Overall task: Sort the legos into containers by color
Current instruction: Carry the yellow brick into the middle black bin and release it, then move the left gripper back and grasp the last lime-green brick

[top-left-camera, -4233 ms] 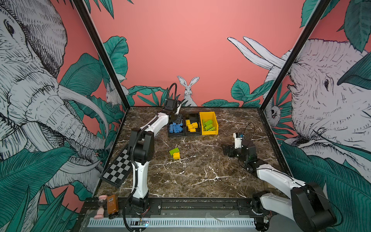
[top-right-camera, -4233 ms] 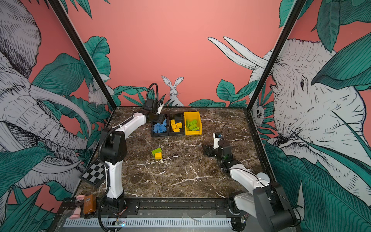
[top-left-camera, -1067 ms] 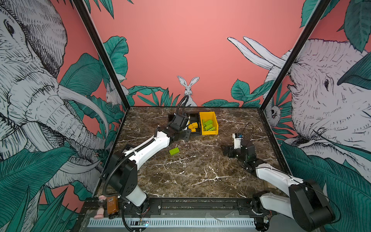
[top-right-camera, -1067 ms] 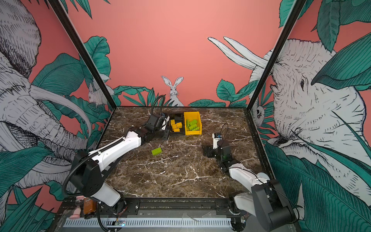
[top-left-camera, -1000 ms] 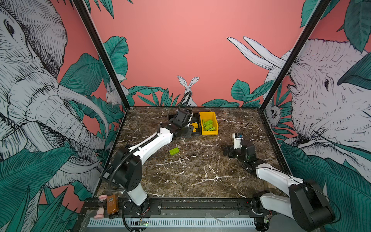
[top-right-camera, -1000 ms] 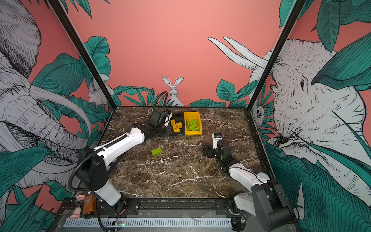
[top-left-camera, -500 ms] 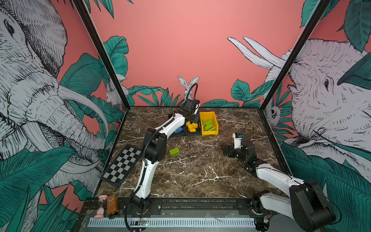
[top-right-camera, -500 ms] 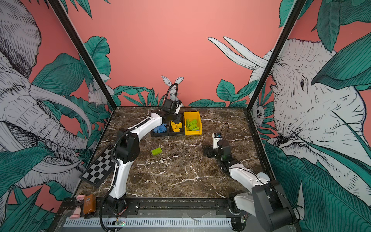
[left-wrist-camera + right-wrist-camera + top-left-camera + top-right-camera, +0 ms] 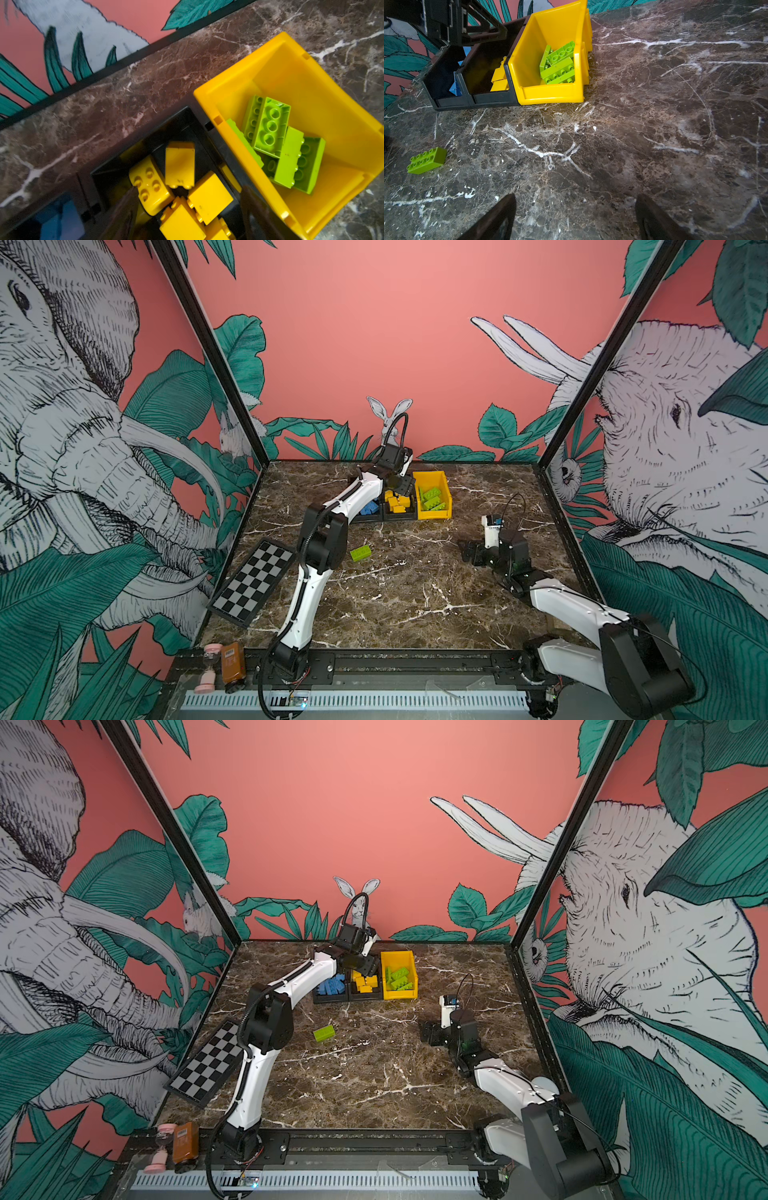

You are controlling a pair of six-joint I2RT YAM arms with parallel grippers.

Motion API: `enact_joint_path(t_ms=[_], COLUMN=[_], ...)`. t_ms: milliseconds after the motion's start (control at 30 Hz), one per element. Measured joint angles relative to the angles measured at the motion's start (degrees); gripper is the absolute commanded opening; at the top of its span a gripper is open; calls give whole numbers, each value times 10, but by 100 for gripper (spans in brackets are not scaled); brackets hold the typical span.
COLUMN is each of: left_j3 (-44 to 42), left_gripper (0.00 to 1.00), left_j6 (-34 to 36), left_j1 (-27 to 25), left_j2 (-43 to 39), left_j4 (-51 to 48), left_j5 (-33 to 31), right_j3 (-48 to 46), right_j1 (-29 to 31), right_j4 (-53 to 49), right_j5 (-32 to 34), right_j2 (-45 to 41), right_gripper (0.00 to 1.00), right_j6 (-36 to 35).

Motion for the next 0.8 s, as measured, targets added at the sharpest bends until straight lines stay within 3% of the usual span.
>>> enact_joint_path(t_ms=[200, 533, 800], left_j3=[-51, -340, -521], left_gripper=[89, 95, 96], left_j6=[30, 54, 47], left_j1=[0, 1, 1], left_j2=[-66, -374, -474], left_j4=[-20, -69, -111], left_j5=[-19, -40, -37], right_j3=[0, 0, 0], right_j1=[0, 0, 0], right_j4=[0, 0, 0], right_j5=[0, -1, -2], right_j2=[-1, -2, -2], right_gripper=[89, 89, 89], right_j6=[0, 0, 0])
